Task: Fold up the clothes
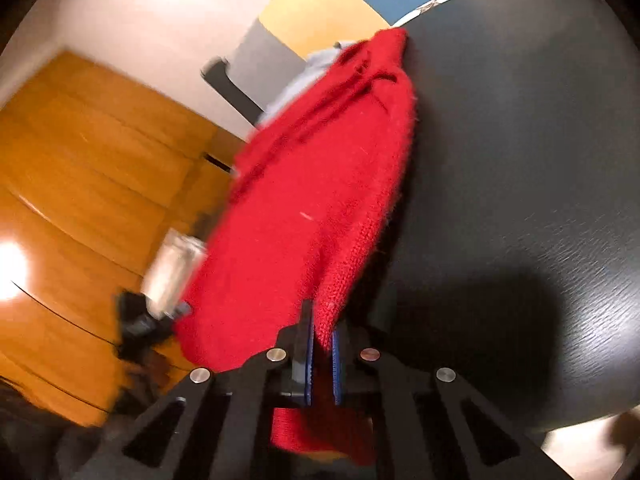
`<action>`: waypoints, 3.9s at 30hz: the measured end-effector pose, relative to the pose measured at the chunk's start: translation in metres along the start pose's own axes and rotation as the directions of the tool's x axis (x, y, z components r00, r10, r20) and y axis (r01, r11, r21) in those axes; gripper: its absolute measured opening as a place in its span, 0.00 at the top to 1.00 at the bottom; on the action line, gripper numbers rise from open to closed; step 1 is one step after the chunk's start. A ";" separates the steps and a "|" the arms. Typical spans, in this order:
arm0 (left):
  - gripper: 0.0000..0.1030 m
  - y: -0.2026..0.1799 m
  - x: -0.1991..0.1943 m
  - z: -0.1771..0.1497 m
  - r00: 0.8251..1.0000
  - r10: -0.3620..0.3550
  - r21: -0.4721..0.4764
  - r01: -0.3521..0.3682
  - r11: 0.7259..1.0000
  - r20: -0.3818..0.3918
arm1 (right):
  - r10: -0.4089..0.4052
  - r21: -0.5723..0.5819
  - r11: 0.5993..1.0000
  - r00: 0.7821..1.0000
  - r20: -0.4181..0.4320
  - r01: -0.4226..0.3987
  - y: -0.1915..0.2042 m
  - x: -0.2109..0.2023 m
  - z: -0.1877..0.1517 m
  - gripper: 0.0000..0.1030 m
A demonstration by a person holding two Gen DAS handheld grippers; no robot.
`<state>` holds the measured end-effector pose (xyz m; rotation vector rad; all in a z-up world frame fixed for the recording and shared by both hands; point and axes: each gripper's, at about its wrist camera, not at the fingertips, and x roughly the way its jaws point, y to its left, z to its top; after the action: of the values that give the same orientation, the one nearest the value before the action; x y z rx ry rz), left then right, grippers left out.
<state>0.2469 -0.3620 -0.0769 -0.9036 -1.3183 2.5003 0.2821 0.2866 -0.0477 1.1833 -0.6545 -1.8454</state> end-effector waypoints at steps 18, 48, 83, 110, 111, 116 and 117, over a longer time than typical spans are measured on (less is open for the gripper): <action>0.93 0.041 0.085 0.220 0.956 0.006 -0.153 0.041 0.987 0.292 | 0.144 0.004 0.989 0.969 0.199 -0.147 0.028 0.065 0.202 0.93; 0.77 0.047 0.075 0.098 0.988 0.145 -0.165 -0.136 0.977 0.044 | 0.042 0.089 0.995 0.999 0.002 -0.042 0.006 0.073 0.144 0.58; 0.73 0.038 0.067 0.112 0.862 0.489 0.151 -0.505 0.850 0.130 | -0.188 -0.114 0.971 0.965 0.184 0.211 0.006 0.045 0.204 0.53; 0.89 0.026 0.112 0.175 0.937 0.340 0.224 -0.349 0.910 0.079 | -0.492 -0.428 0.762 0.864 0.106 0.486 0.005 0.131 0.198 0.24; 0.89 0.037 0.106 0.174 0.942 0.324 0.133 -0.333 0.934 0.085 | -0.493 -0.424 0.763 0.863 0.107 0.488 0.005 0.130 0.199 0.24; 0.74 0.049 0.096 0.147 0.937 0.339 0.049 -0.344 0.938 0.082 | -0.498 -0.414 0.766 0.861 0.103 0.492 0.003 0.131 0.201 0.24; 0.71 0.045 0.096 0.143 0.933 0.353 0.075 -0.358 0.931 0.075 | -0.498 -0.415 0.765 0.861 0.102 0.492 0.004 0.131 0.201 0.24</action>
<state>0.0915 -0.4471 -0.0936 -1.1449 -1.1342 2.8508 0.0734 0.1719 -0.0225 1.1291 0.1147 -2.2622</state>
